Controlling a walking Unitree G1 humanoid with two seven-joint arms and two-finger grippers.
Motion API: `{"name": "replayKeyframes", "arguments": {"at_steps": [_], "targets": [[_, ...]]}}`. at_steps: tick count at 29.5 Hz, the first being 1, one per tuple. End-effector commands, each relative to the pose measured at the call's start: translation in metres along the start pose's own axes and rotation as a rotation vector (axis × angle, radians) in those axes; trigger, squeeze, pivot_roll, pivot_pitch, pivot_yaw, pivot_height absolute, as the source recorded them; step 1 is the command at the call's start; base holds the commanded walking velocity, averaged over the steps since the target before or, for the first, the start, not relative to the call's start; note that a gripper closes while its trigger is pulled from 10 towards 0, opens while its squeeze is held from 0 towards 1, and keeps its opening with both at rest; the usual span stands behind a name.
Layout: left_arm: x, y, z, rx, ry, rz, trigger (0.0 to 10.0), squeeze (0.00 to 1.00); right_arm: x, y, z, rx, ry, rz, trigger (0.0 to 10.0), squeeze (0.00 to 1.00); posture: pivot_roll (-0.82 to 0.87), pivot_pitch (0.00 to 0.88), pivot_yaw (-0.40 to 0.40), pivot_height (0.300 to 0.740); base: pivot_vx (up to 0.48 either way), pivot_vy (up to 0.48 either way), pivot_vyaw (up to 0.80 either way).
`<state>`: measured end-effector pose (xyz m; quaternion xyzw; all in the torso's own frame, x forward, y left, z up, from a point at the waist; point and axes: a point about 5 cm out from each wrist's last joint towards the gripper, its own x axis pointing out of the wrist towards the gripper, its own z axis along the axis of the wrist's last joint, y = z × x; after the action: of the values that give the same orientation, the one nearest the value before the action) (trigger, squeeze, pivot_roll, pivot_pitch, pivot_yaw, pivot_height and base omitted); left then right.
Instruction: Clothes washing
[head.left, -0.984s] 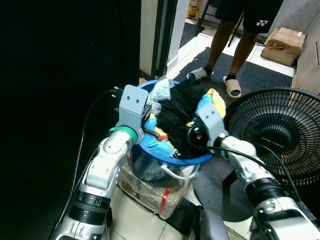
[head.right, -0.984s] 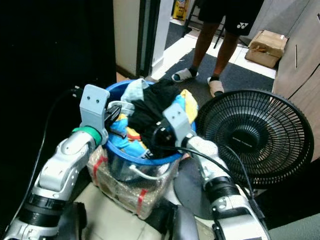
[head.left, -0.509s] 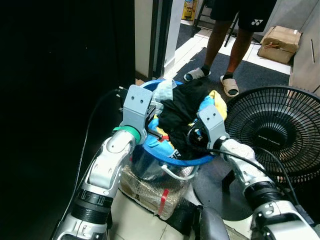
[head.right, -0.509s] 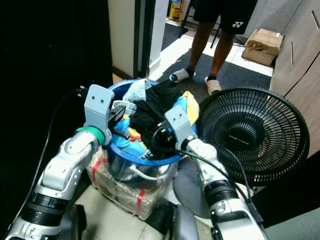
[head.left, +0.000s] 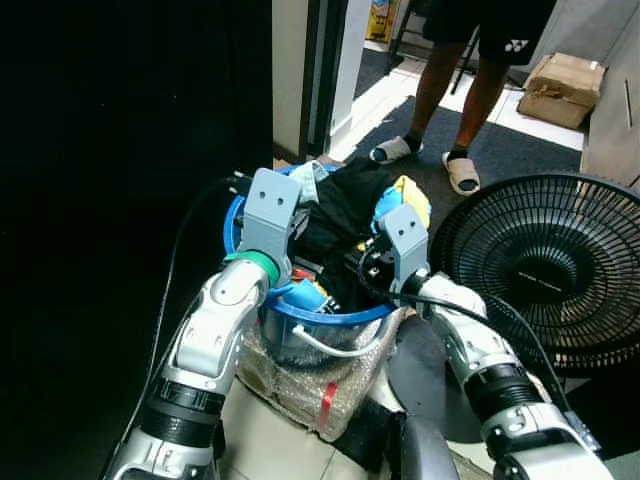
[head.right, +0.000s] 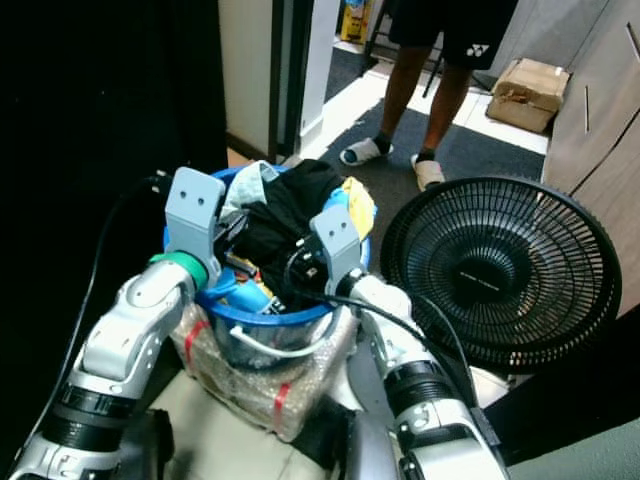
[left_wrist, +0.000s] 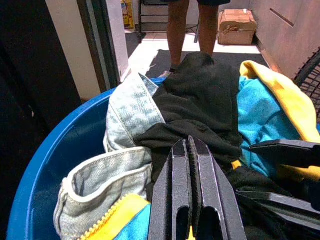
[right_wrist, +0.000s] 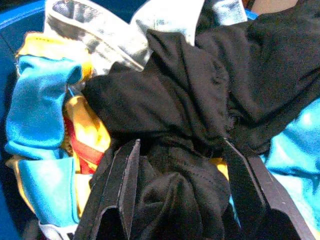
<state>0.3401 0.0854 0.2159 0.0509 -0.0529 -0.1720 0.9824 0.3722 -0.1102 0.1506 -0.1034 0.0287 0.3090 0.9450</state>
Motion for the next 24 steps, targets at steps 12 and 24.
{"name": "replayKeyframes", "arguments": {"at_steps": [12, 24], "targets": [[-0.001, -0.001, -0.006, 0.001, 0.025, -0.001, 10.0, 0.0, -0.002, 0.02, -0.057, 0.114, 0.288, 0.029, 10.0, 0.0, 0.17, 0.099, -0.021, 0.48, 0.0, 0.0, 0.0], [-0.001, -0.002, 0.002, -0.031, -0.015, 0.001, 10.0, 0.0, 0.004, -0.01, -0.002, -0.016, -0.016, -0.091, 10.0, 0.0, 0.17, 0.102, -0.014, 0.48, 0.0, 0.0, 0.0]]}}
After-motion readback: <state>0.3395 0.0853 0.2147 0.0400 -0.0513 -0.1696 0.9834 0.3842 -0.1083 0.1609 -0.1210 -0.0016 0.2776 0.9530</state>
